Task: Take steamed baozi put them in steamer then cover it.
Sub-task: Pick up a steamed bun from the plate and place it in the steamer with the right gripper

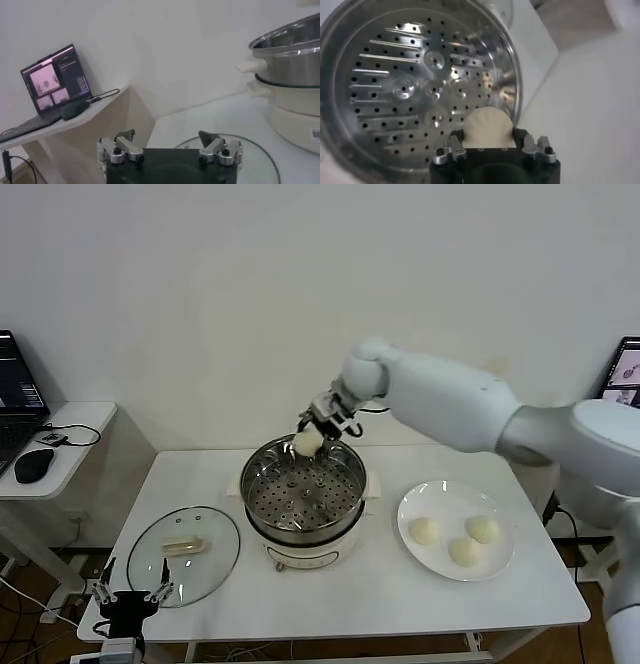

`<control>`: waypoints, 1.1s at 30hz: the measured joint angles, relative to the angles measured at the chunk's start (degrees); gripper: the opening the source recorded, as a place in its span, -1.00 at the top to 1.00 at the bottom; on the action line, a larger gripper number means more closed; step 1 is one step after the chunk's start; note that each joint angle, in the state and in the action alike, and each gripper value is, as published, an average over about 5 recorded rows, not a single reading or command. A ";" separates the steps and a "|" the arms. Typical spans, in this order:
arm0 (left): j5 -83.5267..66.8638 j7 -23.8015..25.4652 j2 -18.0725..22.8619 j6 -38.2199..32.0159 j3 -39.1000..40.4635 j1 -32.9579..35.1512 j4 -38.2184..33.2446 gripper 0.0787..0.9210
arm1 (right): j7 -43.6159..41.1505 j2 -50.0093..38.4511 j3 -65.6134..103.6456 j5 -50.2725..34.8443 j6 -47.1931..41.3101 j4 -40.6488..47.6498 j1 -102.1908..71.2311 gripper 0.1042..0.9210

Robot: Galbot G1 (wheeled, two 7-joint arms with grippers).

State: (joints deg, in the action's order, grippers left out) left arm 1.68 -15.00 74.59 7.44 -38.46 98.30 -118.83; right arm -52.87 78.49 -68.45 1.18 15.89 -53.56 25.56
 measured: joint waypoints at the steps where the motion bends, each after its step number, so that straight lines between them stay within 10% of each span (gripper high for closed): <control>1: 0.00 0.00 0.00 0.00 -0.01 -0.02 0.01 -0.77 | 0.20 0.49 -0.06 0.73 0.98 0.55 -0.29 -0.28; 33: 0.15 0.03 0.44 0.02 -0.07 0.73 -1.59 -0.77 | 2.06 4.70 -0.59 9.29 11.76 7.42 -2.22 -0.76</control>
State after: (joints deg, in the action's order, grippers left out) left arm 1.83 -14.97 75.03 7.46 -38.53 99.03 -120.42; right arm -50.82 83.18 -69.04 10.47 27.65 -46.14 23.35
